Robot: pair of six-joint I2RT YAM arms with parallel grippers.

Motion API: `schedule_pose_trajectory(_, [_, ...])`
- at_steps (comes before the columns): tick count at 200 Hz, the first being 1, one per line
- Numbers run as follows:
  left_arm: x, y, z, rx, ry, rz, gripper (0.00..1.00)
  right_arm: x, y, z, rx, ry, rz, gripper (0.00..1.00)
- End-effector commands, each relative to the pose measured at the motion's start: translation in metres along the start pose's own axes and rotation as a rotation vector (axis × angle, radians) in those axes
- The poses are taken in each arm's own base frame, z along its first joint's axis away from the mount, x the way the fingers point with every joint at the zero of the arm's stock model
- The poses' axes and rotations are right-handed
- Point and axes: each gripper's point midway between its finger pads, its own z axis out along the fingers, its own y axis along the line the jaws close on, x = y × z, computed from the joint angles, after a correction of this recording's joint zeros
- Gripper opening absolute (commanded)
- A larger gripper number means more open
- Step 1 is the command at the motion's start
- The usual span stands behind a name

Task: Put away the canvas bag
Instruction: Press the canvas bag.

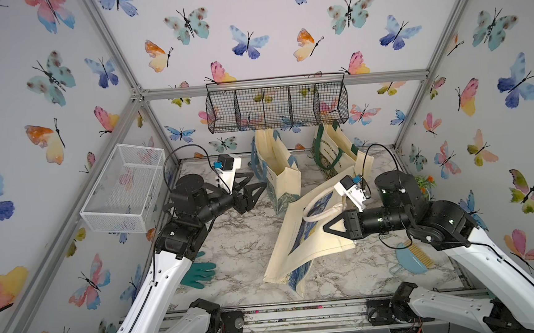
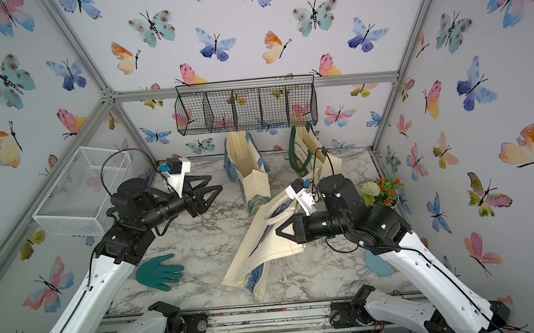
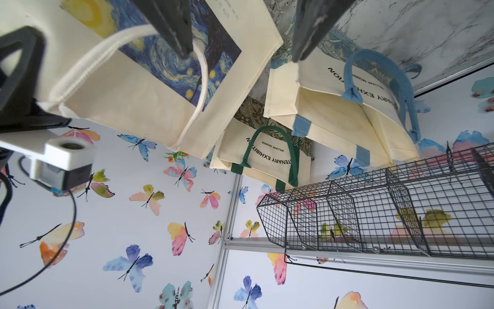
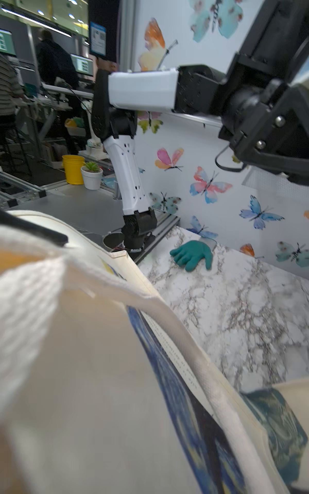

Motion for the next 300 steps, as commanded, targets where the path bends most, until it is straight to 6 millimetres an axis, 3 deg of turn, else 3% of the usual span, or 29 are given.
schedule_pose_trajectory(1, [0.001, -0.025, 0.002, 0.084, -0.008, 0.041, 0.63, -0.028, -0.02, -0.003, 0.141, -0.127, 0.039, 0.01])
schedule_pose_trajectory(48, [0.024, -0.096, 0.001, 0.315, -0.007, 0.221, 0.72, -0.043, -0.055, 0.03, 0.25, -0.159, 0.162, 0.01])
schedule_pose_trajectory(75, [0.047, -0.123, 0.008, 0.344, 0.015, 0.327, 0.73, -0.052, -0.055, 0.048, 0.221, -0.165, 0.226, 0.01])
schedule_pose_trajectory(116, [0.075, -0.111, 0.028, 0.159, 0.081, 0.401, 0.72, -0.064, -0.045, 0.061, 0.168, -0.163, 0.262, 0.01])
schedule_pose_trajectory(148, [0.086, -0.079, 0.037, -0.051, 0.103, 0.385, 0.71, -0.066, -0.042, 0.062, 0.153, -0.16, 0.261, 0.01])
schedule_pose_trajectory(165, [0.095, -0.072, 0.04, -0.083, 0.119, 0.378, 0.71, -0.066, -0.04, 0.062, 0.144, -0.16, 0.262, 0.01])
schedule_pose_trajectory(193, [0.106, -0.077, 0.043, -0.05, 0.121, 0.366, 0.67, -0.068, -0.036, 0.061, 0.125, -0.163, 0.262, 0.01])
schedule_pose_trajectory(240, [0.113, -0.114, 0.035, 0.155, 0.075, 0.359, 0.65, -0.069, -0.038, 0.065, 0.131, -0.158, 0.253, 0.01])
schedule_pose_trajectory(300, [0.144, -0.107, 0.042, 0.143, 0.171, 0.362, 0.6, -0.068, -0.036, 0.065, 0.118, -0.159, 0.246, 0.01])
